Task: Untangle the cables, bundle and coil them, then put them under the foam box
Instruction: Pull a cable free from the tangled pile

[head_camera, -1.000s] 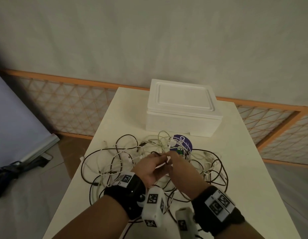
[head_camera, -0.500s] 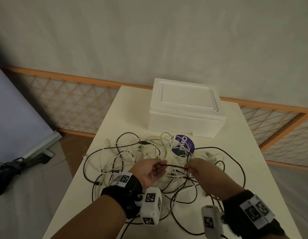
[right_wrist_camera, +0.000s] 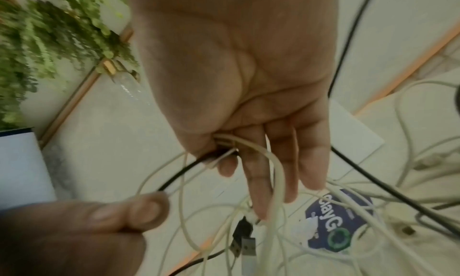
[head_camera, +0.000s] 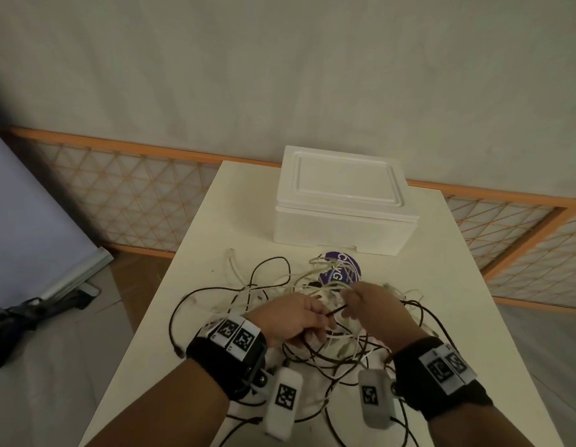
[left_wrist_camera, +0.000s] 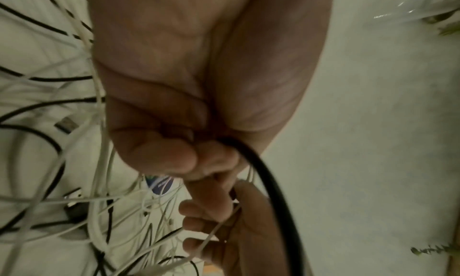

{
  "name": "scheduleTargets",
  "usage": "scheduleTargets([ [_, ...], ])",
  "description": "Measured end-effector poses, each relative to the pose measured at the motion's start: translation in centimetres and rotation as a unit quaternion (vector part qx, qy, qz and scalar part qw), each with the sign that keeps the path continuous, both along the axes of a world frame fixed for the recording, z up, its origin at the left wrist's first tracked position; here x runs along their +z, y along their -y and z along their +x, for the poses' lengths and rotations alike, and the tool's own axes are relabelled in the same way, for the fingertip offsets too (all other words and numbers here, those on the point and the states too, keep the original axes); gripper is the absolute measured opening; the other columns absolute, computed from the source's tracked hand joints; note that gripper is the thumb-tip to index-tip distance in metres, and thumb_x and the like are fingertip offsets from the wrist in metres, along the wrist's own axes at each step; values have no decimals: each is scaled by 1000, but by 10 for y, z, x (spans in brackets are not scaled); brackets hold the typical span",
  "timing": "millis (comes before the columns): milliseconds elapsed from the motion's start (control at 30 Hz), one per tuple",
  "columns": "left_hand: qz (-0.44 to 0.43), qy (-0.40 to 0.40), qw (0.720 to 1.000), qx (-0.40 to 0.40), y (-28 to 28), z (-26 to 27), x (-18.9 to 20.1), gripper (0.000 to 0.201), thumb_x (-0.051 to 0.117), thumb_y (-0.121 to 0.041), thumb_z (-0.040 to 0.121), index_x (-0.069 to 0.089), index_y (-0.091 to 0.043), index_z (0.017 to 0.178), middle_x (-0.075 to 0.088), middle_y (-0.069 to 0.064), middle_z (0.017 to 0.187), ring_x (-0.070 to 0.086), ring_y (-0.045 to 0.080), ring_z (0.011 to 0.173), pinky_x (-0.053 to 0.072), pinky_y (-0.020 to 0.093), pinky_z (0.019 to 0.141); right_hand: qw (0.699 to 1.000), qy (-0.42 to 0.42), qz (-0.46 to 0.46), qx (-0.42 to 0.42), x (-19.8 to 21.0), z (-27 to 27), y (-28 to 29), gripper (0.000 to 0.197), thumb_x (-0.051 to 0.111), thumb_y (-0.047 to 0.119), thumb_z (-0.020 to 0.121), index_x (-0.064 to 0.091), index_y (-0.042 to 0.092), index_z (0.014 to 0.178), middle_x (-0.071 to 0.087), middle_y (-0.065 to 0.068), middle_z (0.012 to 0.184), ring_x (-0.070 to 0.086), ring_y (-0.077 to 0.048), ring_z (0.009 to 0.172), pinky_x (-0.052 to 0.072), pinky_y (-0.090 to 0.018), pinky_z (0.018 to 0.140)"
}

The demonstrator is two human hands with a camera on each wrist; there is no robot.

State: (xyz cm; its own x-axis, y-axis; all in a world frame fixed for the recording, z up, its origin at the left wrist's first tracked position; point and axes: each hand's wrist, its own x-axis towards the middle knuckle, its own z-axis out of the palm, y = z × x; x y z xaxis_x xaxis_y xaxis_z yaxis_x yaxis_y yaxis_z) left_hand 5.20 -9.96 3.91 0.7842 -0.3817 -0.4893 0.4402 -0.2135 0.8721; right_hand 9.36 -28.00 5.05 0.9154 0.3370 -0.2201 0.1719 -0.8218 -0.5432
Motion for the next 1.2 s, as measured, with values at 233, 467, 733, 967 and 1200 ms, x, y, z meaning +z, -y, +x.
scheduleTargets([
  [233, 21, 33, 998, 53, -15, 2, -3, 23, 58, -10, 92, 74, -24, 83, 70, -5, 72, 53, 7, 58, 41, 21, 55, 992, -12, -22, -120, 1, 15, 13, 49, 47, 54, 89, 39, 24, 127, 66, -2, 102, 62, -30, 101, 49, -41, 88],
  [467, -36, 9, 990, 135, -15, 3, -6, 25, 66, -5, 84, 78, -24, 72, 62, 14, 90, 44, 9, 59, 35, 22, 51, 979, 107, -163, -67, 32, -9, -11, 58, 36, 69, 86, 55, 17, 73, 56, 3, 69, 56, -17, 68, 44, -30, 61],
  [733, -56, 23, 992, 110, -10, 1, 1, 17, 59, -24, 93, 73, -28, 102, 73, -2, 97, 59, 10, 75, 45, 24, 67, 970, -114, 192, -98, 25, -6, -20, 23, 48, 16, 95, 60, 8, 77, 68, -7, 62, 62, -21, 53, 51, -30, 57],
  [967, -227, 29, 953, 199, -15, 17, 20, 22, 51, -16, 96, 71, -11, 101, 68, 7, 112, 62, 17, 87, 47, 32, 76, 995, 34, 9, 89, 34, -21, -20, 28, 43, 32, 98, 47, 26, 72, 65, 6, 63, 56, -2, 53, 42, -14, 54],
  [1200, -400, 11, 853, 336, -20, 18, 34, 28, 36, -20, 102, 54, -11, 81, 68, 6, 72, 71, 23, 81, 58, 35, 74, 985, -45, 153, 65, 35, -21, -28, 24, 43, 20, 98, 49, 25, 75, 64, -1, 65, 66, -15, 63, 56, -31, 64],
])
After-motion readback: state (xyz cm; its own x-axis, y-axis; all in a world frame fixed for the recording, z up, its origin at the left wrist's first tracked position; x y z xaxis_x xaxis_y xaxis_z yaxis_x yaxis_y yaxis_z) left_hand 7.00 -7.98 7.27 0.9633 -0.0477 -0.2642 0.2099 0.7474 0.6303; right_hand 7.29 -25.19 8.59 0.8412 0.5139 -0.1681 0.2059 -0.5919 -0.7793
